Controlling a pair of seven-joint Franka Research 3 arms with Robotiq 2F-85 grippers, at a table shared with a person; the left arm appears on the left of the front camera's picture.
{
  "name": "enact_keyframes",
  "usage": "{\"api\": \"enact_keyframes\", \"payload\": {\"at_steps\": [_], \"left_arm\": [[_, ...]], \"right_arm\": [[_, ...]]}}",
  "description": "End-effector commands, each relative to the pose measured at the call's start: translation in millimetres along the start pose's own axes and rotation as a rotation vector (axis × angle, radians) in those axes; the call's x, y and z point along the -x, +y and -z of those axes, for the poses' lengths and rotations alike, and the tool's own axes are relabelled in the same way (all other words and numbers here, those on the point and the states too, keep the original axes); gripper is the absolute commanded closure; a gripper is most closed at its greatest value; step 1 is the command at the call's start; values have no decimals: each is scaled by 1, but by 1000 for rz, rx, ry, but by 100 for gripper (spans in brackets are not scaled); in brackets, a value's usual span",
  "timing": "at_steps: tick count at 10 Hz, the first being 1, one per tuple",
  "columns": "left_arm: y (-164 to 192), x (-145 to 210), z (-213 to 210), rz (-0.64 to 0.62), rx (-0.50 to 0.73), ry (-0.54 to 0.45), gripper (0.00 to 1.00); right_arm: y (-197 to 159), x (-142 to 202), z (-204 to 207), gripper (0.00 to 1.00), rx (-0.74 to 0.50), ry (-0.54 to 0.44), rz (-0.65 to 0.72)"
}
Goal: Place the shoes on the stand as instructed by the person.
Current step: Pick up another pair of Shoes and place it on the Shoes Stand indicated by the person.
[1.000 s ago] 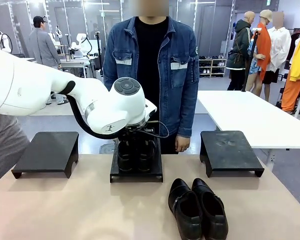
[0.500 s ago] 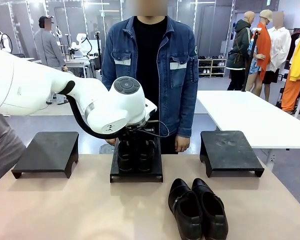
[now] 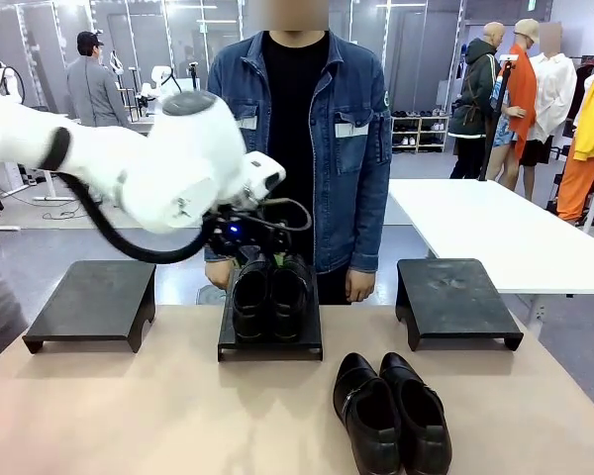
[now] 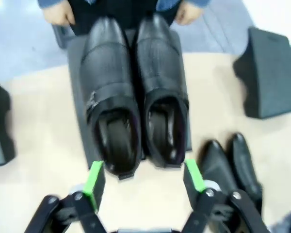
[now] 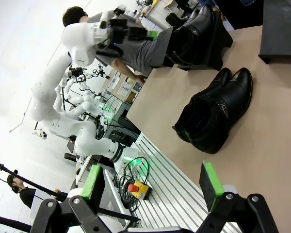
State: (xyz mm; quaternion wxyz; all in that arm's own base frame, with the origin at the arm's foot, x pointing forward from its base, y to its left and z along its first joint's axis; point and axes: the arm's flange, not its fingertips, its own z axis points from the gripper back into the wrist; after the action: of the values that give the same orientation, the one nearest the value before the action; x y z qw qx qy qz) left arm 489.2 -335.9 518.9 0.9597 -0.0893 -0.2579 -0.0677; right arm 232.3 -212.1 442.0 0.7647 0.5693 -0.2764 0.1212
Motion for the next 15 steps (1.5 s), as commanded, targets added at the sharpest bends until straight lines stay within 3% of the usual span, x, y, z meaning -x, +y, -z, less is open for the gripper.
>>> {"api": "enact_keyframes", "payload": {"at_steps": [1,2,5,7,8,12,15], "left_arm": [[59,31,-42,11,105,60,18],[86,43,-57,6,136,63,18],[189,76,-102,-40,386,56,18],[266,99,-125,-31,613,91,18],[311,110,-133,-57,740,63,18],[447,163,-127,-77,1024,70,18],[514,211,-103,-92,1179,69,18]], "right_arm": [[0,-2,-1,0,-10,-14,-22],[0,-2,-1,0,-10,-14,-22],[0,-2,-1,0,-10,-14,-22],[0,-2,-1,0,-10,-14,-22],[0,-2,-1,0,-10,-14,-22],[0,-2,-1,0,-10,-14,-22],[0,-2,-1,0,-10,-14,-22]]}}
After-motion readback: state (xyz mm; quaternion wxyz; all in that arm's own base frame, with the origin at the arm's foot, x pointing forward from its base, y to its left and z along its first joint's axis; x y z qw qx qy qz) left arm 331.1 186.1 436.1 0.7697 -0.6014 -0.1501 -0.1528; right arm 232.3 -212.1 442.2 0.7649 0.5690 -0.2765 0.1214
